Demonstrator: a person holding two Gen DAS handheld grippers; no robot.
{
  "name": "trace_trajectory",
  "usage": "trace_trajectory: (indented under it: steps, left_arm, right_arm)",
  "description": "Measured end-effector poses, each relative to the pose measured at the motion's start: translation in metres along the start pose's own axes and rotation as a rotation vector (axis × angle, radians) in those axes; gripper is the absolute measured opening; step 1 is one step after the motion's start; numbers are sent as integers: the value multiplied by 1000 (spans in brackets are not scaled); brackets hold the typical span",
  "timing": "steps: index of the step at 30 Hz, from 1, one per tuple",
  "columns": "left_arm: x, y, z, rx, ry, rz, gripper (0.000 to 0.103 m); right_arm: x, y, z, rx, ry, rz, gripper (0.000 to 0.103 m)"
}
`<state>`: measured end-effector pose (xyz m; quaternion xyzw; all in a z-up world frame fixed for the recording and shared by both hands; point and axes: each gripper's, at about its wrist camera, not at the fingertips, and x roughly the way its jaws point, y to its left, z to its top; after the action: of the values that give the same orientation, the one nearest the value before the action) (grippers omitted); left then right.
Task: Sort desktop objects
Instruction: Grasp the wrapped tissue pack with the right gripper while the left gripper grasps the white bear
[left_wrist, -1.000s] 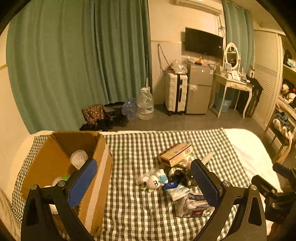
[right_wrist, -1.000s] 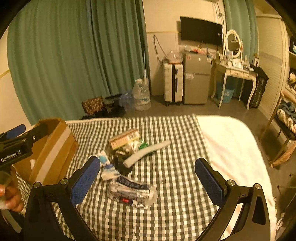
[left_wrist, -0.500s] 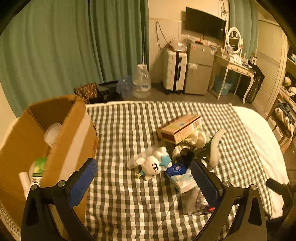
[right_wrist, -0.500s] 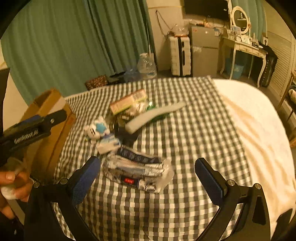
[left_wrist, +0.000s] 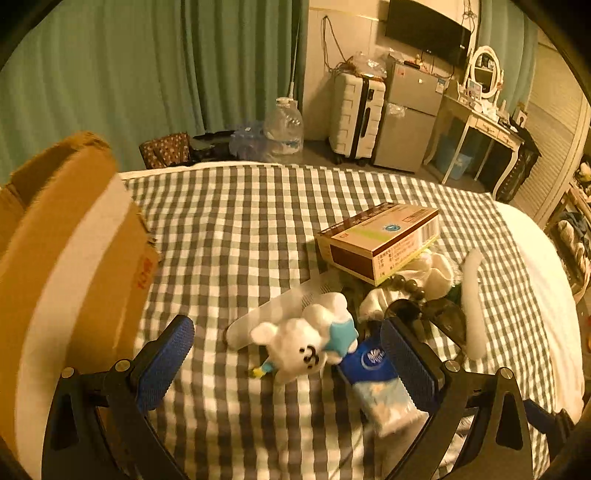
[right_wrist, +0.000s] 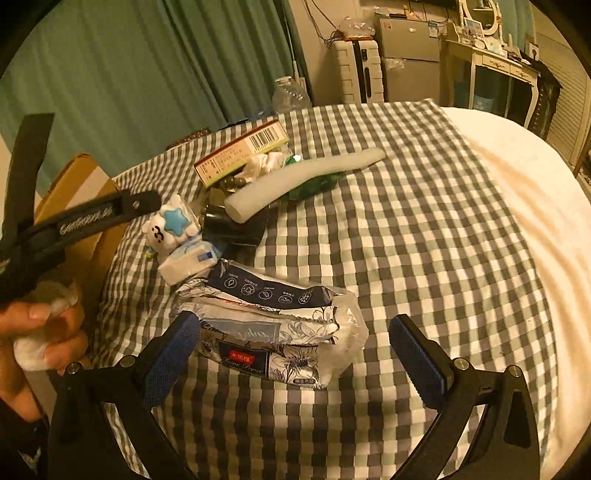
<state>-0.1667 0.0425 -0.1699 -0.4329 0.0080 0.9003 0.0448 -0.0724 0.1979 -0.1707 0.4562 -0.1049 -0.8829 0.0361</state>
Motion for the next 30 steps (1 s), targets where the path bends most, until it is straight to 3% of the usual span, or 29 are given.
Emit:
trace_trajectory:
  steps: [11,12,14,15,20,26,27,28,30]
  left_arm:
    - [44,2,-10,-6,84,11,102]
    - [45,3,-12,-9,88,4,99]
    - [48,6,-16,-11,107,-22,76]
    - [48,6,-18,-5,119,-26,71]
    - [38,4,-31,6,116,-29,70]
    - [25,19,-35,-22,119,-35,70]
    - [23,21,-34,-22,117,-32,70]
    - [18,24,-34,-22,116,-32,70]
    - [12,25,-34,-19,114,-31,70]
  right_arm:
    - [28,12,2,-72,-3,5,103]
    - [30,12,2,-72,1,4,103]
    - [33,13,1,-79,3,-1,103]
    - [34,14,0,-88,2,-2,103]
    - [39,21,-2,-128,12,-21,97]
    - [40,20,-2,-124,22,-43,54]
    - [38,18,-2,-120,22,-49,36]
    - [33,13,-6,-116,18,-58,28]
    - [31,7,-5,-98,17,-40,22]
